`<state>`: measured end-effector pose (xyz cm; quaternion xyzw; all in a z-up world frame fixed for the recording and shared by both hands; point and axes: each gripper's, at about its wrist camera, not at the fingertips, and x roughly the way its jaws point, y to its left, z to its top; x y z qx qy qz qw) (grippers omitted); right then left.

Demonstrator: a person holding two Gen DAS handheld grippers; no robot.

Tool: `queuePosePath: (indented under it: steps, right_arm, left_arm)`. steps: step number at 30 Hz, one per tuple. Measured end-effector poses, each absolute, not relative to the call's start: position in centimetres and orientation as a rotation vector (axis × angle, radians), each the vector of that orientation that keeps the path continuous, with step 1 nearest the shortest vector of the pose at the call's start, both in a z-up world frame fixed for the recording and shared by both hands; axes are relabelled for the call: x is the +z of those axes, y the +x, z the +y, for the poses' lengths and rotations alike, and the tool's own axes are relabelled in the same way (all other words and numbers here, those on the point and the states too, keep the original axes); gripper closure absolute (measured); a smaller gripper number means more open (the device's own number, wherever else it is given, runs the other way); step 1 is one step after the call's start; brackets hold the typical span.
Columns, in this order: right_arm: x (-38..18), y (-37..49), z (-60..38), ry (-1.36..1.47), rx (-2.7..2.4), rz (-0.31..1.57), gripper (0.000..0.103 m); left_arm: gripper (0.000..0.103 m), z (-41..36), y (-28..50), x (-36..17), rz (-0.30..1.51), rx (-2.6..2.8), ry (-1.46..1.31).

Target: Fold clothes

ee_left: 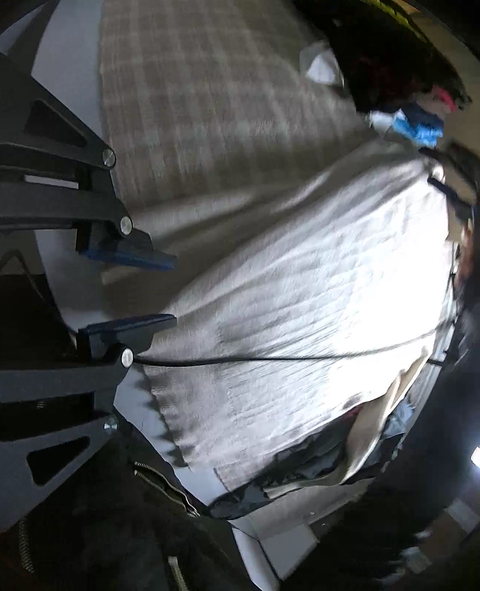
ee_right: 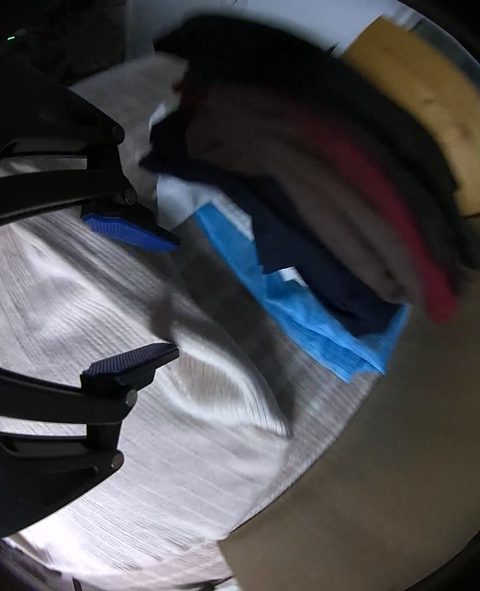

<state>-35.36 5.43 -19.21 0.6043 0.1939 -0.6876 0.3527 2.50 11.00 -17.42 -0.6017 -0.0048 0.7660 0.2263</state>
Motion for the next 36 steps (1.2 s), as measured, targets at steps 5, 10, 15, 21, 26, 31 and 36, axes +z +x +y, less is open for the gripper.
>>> queuePosePath:
  steps: [5, 10, 15, 21, 26, 31, 36]
  right_arm:
    - [-19.7, -35.3, 5.4, 1.529, -1.801, 0.558, 0.089]
    - [-17.9, -35.9, 8.6, 1.512, -1.809, 0.419, 0.094]
    - [-17.5, -37.4, 15.6, 1.566, -1.848, 0.151, 0.084]
    - [-18.5, -37.1, 20.3, 1.665, -1.958, 0.249, 0.065]
    - [-17.3, -37.8, 18.9, 1.560, -1.928, 0.158, 0.058]
    - [-18.8, -37.9, 15.0, 1.567, -1.906, 0.202, 0.058]
    - [-16.8, -36.6, 16.2, 1.506, -1.974, 0.290, 0.098]
  left_arm:
    - [0.097, 12.1, 2.8, -19.2, 0.047, 2.102, -1.636]
    - [0.100, 11.3, 3.4, -17.9, 0.018, 2.134, -1.605]
    - [0.093, 12.9, 4.6, -15.9, 0.025, 2.056, -1.551]
    - [0.088, 10.4, 4.6, -17.2, -0.029, 2.108, -1.645]
    - [0.088, 7.2, 1.6, -16.9, -0.087, 2.229, -1.643]
    - [0.087, 5.2, -4.7, -16.9, -0.073, 2.351, -1.577]
    - [0.087, 5.6, -10.8, -17.5, -0.052, 2.398, -1.513]
